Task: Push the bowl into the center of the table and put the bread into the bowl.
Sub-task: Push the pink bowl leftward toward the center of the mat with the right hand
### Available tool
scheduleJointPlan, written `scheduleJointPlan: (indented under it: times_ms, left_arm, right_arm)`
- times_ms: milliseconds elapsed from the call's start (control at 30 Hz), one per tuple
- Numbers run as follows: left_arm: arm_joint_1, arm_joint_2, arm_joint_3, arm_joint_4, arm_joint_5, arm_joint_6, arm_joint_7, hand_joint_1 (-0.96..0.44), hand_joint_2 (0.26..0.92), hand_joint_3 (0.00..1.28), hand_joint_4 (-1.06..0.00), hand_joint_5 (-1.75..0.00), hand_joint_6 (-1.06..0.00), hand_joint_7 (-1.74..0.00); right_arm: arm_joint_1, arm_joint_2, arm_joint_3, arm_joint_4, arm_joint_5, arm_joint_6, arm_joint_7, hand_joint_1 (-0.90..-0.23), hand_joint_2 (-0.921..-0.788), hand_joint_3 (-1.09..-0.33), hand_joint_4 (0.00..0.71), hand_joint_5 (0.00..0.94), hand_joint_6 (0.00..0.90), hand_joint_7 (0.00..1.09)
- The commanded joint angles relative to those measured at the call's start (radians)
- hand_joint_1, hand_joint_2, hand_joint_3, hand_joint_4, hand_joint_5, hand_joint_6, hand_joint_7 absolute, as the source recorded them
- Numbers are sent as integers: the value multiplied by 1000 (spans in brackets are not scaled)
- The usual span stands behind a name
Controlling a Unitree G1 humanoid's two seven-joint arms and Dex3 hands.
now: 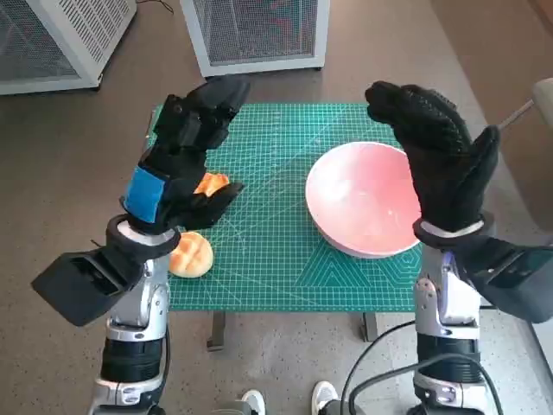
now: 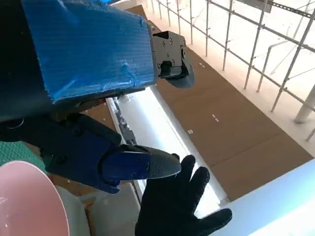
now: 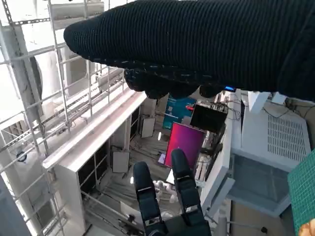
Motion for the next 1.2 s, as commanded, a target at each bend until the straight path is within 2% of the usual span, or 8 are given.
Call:
scheduleJointPlan:
  times_ms: [33, 467, 767, 933, 1000, 1067, 1200]
  left_arm:
    - [-5, 4, 3, 9, -1, -20, -7, -536, 921, 365, -245, -39, 1, -675]
    - [-3, 5, 2, 9, 9, -26, -5, -543, 921, 364, -244, -42, 1, -672]
    - [-2, 5, 3, 9, 10, -27, -3, -548, 921, 363, -243, -44, 1, -669]
    - [-1, 6, 2, 13, 14, -31, -2, -548, 921, 363, -243, -45, 1, -668]
    - [-1, 5, 2, 14, 17, -33, -1, -549, 921, 363, -243, -45, 1, -667]
    - [0, 5, 2, 15, 18, -36, 0, -551, 921, 364, -243, -46, 1, -666]
    - [-2, 5, 3, 20, 21, -41, 1, -546, 921, 373, -243, -47, 1, -664]
  right_arm:
    - [25, 3, -3, 12, 10, 13, 5, -423, -866, -482, 405, 4, 185, 632]
    - [28, 1, -1, 11, -2, 4, 1, -419, -868, -476, 407, 3, 188, 622]
    - [29, -7, -7, 11, 1, 3, 5, -417, -869, -478, 408, 2, 189, 617]
    - [29, -17, -17, 20, 4, -6, 12, -419, -878, -475, 410, 3, 185, 610]
    - [27, -26, -29, 36, 9, -17, 20, -417, -899, -460, 409, 2, 177, 597]
    - [21, -36, -41, 59, 12, -30, 27, -416, -909, -454, 405, 1, 170, 588]
    - [0, -60, -75, 125, 18, -61, 39, -415, -919, -456, 397, 0, 160, 576]
